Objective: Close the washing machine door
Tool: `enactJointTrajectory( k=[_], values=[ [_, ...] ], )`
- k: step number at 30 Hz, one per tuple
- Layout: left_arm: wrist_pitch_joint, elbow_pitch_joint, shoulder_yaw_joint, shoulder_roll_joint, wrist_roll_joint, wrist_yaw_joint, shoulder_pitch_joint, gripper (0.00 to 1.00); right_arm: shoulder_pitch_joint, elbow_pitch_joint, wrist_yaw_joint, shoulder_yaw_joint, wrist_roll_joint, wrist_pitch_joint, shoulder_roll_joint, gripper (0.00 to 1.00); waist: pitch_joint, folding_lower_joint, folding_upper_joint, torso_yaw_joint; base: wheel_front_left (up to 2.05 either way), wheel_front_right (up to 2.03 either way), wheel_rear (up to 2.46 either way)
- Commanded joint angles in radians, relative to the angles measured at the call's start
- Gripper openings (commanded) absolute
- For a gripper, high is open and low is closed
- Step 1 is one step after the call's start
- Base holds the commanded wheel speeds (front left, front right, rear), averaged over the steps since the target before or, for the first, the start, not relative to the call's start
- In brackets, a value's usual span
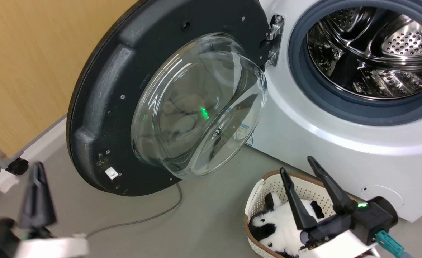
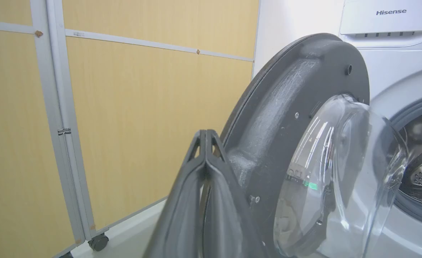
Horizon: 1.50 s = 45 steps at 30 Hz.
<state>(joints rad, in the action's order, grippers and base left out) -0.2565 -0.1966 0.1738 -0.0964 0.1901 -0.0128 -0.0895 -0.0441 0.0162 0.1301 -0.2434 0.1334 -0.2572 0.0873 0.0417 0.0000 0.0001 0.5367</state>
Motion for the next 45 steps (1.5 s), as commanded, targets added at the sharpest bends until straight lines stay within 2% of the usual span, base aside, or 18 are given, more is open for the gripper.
enactJointTrajectory(
  k=[1, 3, 6, 12, 17, 20, 25, 29, 35, 41, 45],
  values=[
    [-0.005, 0.016, 0.02, -0.032, 0.009, 0.024, 0.032, 0.0, 0.011, 0.01, 0.001, 0.006, -0.008, -0.005, 0.007, 1.0, 0.005, 0.0, -0.0001, -0.002, 0.0, 0.0, 0.0],
    [-0.005, 0.068, 0.049, -0.082, 0.038, 0.066, 0.078, 0.0, 0.019, 0.017, 0.001, 0.017, -0.013, -0.005, 0.008, 1.0, 0.01, 0.0, -0.0001, -0.004, 0.0, 0.0, 0.0],
    [0.018, 0.151, 0.084, -0.154, 0.111, 0.104, 0.164, 0.0, 0.032, 0.029, 0.001, 0.035, -0.02, -0.005, 0.008, 1.0, 0.018, 0.0, -0.0001, -0.006, 0.0, 0.0, 0.0],
    [0.193, 0.357, 0.153, -0.253, 0.367, 0.133, 0.361, 0.0, 0.062, 0.053, 0.001, 0.065, -0.034, -0.005, 0.006, 1.0, 0.032, 0.0, -0.0001, -0.009, 0.0, 0.0, 0.0],
    [0.439, 0.581, 0.208, -0.254, 0.67, 0.14, 0.488, 0.0, 0.069, 0.063, 0.001, 0.063, -0.039, -0.005, 0.003, 1.0, 0.045, 0.0, -0.0001, -0.031, 0.0, 0.0, 0.0],
    [0.576, 0.679, 0.232, -0.255, 0.786, 0.13, 0.529, 0.0, 0.067, 0.065, 0.001, 0.061, -0.04, -0.005, 0.003, 1.0, 0.051, 0.0, -0.0001, -0.042, 0.0, 0.0, 0.0],
    [0.749, 0.78, 0.271, -0.233, 0.94, 0.105, 0.58, 0.0, 0.064, 0.065, 0.001, 0.056, -0.04, -0.005, 0.006, 1.0, 0.059, 0.0, -0.0001, -0.051, 0.0, 0.0, 0.0],
    [0.879, 0.793, 0.27, -0.221, 1.021, 0.112, 0.586, 0.0, 0.06, 0.062, 0.001, 0.054, -0.039, -0.005, 0.006, 1.0, 0.059, 0.0, -0.0001, -0.058, 0.0, 0.0, 0.0],
    [1.057, 0.733, 0.244, -0.212, 1.105, 0.127, 0.539, 0.0, 0.061, 0.057, 0.001, 0.055, -0.037, -0.005, 0.001, 1.0, 0.048, 0.0, -0.0001, -0.063, 0.0, 0.0, 0.0],
    [1.236, 0.616, 0.218, -0.188, 1.19, 0.128, 0.447, 0.0, 0.067, 0.052, 0.001, 0.063, -0.033, -0.005, -0.011, 1.0, 0.026, 0.0, -0.0001, -0.076, 0.0, 0.0, 0.0],
    [1.329, 0.494, 0.193, -0.149, 1.234, 0.104, 0.361, 0.0, 0.07, 0.049, 0.001, 0.088, -0.039, -0.005, -0.022, 1.0, 0.01, 0.0, -0.0001, -0.097, 0.0, 0.0, 0.0]
  ],
)
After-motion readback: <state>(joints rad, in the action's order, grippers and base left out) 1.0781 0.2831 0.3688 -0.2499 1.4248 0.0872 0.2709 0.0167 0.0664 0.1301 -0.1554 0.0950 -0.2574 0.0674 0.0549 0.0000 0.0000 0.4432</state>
